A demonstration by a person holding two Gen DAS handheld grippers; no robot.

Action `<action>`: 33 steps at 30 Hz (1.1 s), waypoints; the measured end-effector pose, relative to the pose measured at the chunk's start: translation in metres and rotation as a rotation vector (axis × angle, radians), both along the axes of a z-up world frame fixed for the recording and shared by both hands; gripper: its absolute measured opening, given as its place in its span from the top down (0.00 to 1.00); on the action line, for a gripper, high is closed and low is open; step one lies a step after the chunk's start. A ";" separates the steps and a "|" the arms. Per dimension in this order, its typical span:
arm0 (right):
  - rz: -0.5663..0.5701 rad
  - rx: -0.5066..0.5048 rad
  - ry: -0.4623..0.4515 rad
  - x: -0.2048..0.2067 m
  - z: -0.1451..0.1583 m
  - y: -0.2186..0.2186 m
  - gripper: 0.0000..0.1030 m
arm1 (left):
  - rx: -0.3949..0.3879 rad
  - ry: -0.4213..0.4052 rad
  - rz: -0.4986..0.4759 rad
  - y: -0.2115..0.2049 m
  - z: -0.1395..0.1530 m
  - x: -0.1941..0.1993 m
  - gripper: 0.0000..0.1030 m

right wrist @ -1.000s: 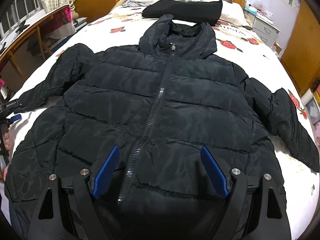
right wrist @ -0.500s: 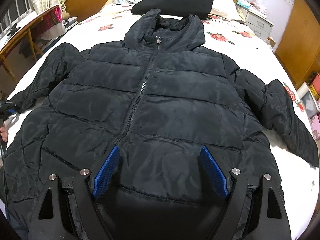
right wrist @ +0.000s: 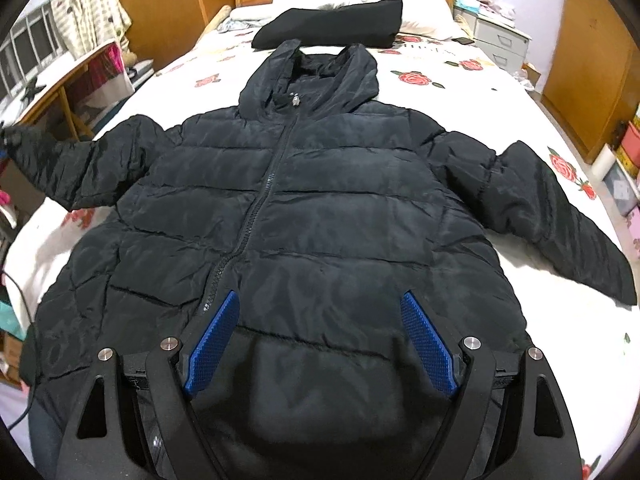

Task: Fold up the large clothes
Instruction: 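Grasp the sleeve nearest the left tool and lift it, then fold the held sleeve across the jacket body with the left tool and release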

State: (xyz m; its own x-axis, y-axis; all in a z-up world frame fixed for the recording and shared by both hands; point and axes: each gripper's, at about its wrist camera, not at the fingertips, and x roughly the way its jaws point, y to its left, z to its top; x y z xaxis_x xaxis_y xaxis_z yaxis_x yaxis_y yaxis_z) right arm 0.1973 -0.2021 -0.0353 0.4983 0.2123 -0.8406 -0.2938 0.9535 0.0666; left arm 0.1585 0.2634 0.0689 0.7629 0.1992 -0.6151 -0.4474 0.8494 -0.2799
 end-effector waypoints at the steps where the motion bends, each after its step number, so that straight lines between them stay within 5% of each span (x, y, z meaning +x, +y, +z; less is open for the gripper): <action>1: -0.008 0.010 -0.005 -0.001 0.003 -0.006 0.19 | 0.004 -0.016 -0.034 -0.013 0.011 0.005 0.91; 6: -0.062 0.046 -0.015 -0.004 0.012 -0.038 0.19 | 0.013 -0.059 -0.201 -0.083 0.043 0.036 0.92; 12: -0.135 0.049 -0.033 -0.009 0.016 -0.079 0.19 | -0.011 -0.038 -0.401 -0.176 0.031 0.081 0.93; 27: -0.246 0.045 0.002 0.005 -0.013 -0.137 0.19 | -0.145 0.224 -0.705 -0.301 -0.127 0.160 0.92; 31: -0.241 0.040 0.010 0.011 -0.016 -0.134 0.19 | -0.207 0.285 -0.759 -0.323 -0.149 0.172 0.70; 33: -0.239 0.046 0.004 0.014 -0.013 -0.130 0.19 | -0.226 0.276 -0.782 -0.324 -0.150 0.168 0.42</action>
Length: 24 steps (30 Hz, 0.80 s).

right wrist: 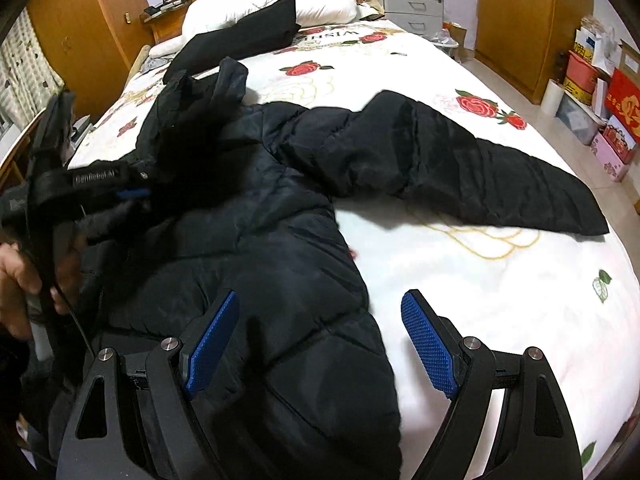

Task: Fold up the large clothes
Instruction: 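Fold the held sleeve across the jacket body with the left tool and release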

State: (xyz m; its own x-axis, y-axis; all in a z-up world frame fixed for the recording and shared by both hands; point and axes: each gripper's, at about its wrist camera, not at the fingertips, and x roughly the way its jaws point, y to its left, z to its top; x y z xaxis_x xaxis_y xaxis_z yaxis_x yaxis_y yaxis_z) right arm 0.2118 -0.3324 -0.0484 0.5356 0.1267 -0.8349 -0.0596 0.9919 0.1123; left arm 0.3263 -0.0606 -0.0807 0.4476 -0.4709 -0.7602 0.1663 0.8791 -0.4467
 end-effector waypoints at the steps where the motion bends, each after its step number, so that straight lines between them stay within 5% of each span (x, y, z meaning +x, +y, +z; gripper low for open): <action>1: 0.001 -0.001 -0.005 0.001 0.002 0.003 0.19 | -0.020 -0.014 -0.012 0.001 0.004 -0.004 0.38; 2: 0.004 -0.004 -0.016 0.002 0.005 0.006 0.19 | -0.032 -0.024 -0.016 0.002 0.007 -0.003 0.31; 6: 0.014 0.003 -0.049 0.007 0.019 0.020 0.19 | -0.049 -0.066 -0.015 0.022 0.033 -0.016 0.30; 12: 0.085 -0.004 -0.100 0.036 0.034 0.058 0.23 | 0.144 -0.226 0.171 0.105 0.070 -0.024 0.30; 17: 0.163 -0.009 -0.106 0.090 0.021 0.101 0.54 | 0.265 -0.146 0.355 0.184 0.045 -0.005 0.48; 21: 0.173 -0.048 -0.037 0.141 -0.018 0.118 0.58 | 0.300 -0.056 0.409 0.215 0.003 0.006 0.61; 24: 0.162 -0.084 0.045 0.164 -0.059 0.118 0.59 | 0.294 -0.046 0.404 0.218 -0.023 0.002 0.61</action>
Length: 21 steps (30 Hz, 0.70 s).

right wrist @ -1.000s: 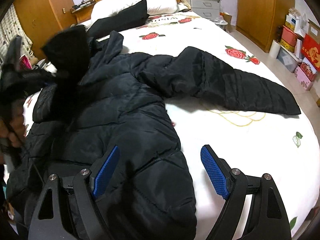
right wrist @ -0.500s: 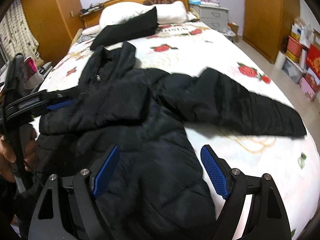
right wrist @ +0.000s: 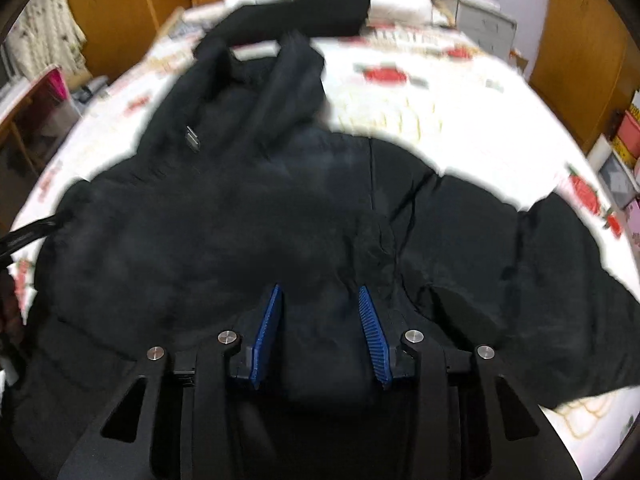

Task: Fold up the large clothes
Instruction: 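Fold the held sleeve across the jacket body with the left tool and release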

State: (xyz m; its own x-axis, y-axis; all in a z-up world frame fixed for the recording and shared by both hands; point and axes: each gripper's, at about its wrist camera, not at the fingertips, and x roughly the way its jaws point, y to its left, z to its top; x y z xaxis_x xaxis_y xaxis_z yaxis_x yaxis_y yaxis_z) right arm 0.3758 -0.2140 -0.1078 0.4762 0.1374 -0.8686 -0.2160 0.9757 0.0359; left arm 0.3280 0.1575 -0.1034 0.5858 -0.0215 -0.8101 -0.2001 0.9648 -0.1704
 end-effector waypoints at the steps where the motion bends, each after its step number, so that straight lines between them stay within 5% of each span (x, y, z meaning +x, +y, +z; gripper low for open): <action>1: -0.002 0.008 0.010 0.002 -0.009 -0.002 0.59 | 0.008 -0.010 -0.007 -0.003 -0.005 -0.003 0.61; 10: -0.004 -0.010 0.009 0.006 -0.014 -0.001 0.59 | 0.061 0.000 -0.012 -0.010 -0.014 0.002 0.60; 21: -0.162 0.088 -0.073 -0.083 0.061 -0.101 0.53 | 0.035 -0.079 -0.077 -0.054 0.073 -0.072 0.59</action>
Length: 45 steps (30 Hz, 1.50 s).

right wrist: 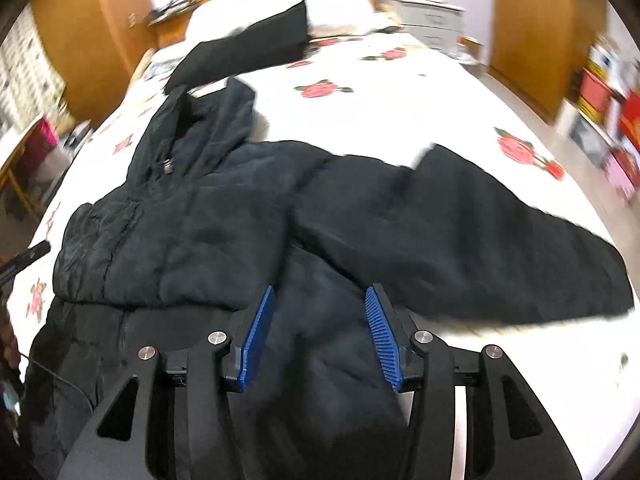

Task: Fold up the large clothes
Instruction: 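Fold the held sleeve across the jacket body with the left tool and release, then grasp the other sleeve with the right tool and lift it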

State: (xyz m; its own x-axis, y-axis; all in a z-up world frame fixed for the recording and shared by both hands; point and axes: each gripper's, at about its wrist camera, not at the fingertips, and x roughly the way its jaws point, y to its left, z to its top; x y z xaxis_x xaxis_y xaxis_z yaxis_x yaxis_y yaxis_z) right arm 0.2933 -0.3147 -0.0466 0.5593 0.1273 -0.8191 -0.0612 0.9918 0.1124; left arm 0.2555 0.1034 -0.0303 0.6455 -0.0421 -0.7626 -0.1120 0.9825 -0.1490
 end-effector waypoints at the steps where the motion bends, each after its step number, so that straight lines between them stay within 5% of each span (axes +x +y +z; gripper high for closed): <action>1: -0.016 0.002 0.000 -0.006 0.002 -0.009 0.52 | 0.000 -0.005 -0.006 -0.007 0.005 -0.008 0.59; 12: -0.250 0.040 0.026 -0.068 -0.004 -0.128 0.43 | 0.006 -0.012 -0.061 -0.071 0.022 -0.063 0.55; 24: -0.505 0.209 0.102 -0.041 -0.050 -0.239 0.43 | 0.058 0.018 -0.075 -0.091 0.001 -0.045 0.55; 34: -0.650 0.358 0.050 -0.009 -0.071 -0.283 0.43 | 0.075 0.064 -0.049 -0.089 -0.023 -0.031 0.55; 36: -0.673 0.346 0.044 -0.003 -0.071 -0.286 0.50 | 0.075 0.071 -0.044 -0.088 -0.026 -0.030 0.55; 38: -0.684 0.331 0.047 0.000 -0.067 -0.287 0.86 | 0.072 0.075 -0.039 -0.086 -0.028 -0.030 0.55; 45: -0.586 0.280 -0.061 -0.003 -0.005 -0.262 0.92 | 0.067 0.060 -0.033 -0.080 -0.019 -0.034 0.55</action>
